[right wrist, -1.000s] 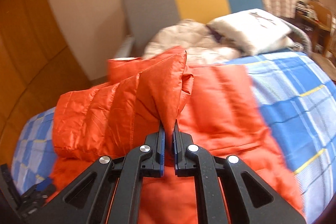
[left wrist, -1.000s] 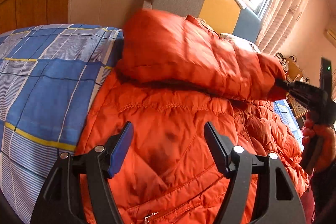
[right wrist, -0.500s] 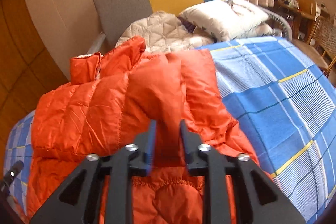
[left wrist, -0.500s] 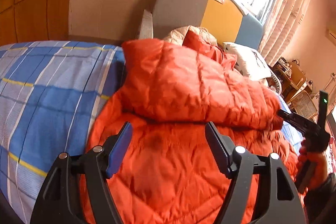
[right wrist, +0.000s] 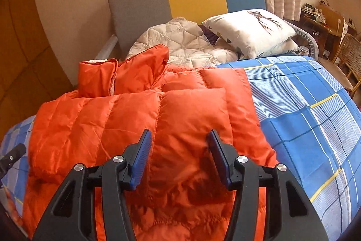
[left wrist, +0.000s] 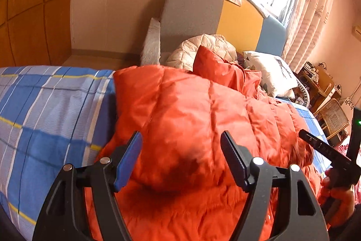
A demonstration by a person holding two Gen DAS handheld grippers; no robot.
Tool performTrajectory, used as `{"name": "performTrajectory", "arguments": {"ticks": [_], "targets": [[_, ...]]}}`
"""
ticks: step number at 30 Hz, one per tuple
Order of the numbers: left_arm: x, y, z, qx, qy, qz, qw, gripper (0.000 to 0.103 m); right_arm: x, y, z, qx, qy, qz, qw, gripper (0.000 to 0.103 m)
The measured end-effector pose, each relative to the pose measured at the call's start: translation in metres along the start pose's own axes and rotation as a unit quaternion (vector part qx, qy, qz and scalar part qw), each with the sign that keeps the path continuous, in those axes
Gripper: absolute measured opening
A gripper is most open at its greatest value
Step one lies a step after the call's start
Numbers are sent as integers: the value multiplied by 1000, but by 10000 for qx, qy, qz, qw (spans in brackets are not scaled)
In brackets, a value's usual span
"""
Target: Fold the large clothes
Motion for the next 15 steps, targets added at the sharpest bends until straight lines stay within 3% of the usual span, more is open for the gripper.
{"name": "performTrajectory", "arguments": {"ticks": [7, 9, 15], "targets": [[-36, -16, 3, -167, -185, -167, 9995, 70, -33, -8, 0, 196, 268, -169, 9993, 53], [-49, -14, -2, -121, -233, -291, 9992, 70, -42, -7, 1, 278, 363, -206, 9987, 59], [-76, -2, -19, 67, -186, -463, 9987, 71, -67, 1, -1, 521, 462, -306, 9971, 60]]}}
Point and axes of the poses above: each gripper's, at about its wrist camera, not at the fingertips, and x roughly against the way its jaws point, z to its right, y to its underside, the point moved 9 cm from there along -x, roughly the way its jaws point, and after that the axes turned 7 degrees about -z, right-handed, at the moved point
